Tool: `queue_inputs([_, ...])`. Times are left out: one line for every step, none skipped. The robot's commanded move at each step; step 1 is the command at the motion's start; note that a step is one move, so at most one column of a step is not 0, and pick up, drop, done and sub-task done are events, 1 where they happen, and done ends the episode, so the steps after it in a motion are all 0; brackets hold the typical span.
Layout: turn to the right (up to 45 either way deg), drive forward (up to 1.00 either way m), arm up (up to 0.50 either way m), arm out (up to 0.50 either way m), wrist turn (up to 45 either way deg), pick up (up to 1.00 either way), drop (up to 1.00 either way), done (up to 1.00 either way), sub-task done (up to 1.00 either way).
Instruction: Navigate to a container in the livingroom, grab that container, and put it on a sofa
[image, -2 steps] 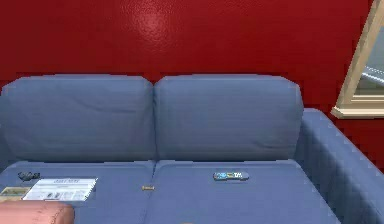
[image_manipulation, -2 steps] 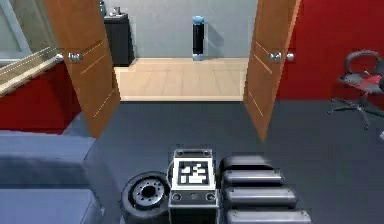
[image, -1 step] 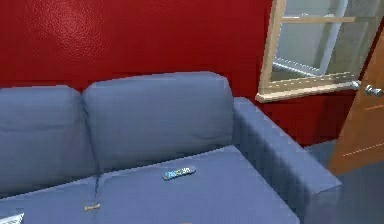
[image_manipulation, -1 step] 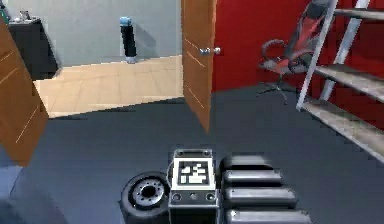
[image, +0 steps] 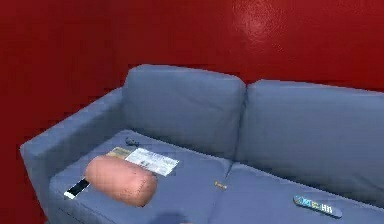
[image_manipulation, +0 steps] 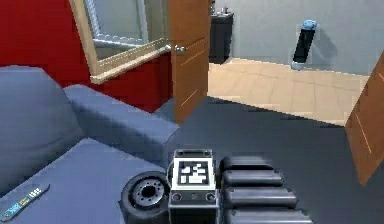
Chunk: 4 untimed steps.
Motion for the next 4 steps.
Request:
queue_inputs([-45.0, 0.00, 0.00, 0.00, 0.0, 0.00, 0.00, 0.00, 0.00])
queue_inputs([-45.0, 0.00, 0.00, 0.00, 0.0, 0.00, 0.00, 0.00, 0.00])
queue_inputs([-3.0, 0.00, 0.00, 0.00, 0.0, 0.00, 0.00, 0.00, 0.00])
queue_inputs([0.0, 0.00, 0.00, 0.44, 0.0, 0.00, 0.00, 0.00, 0.00])
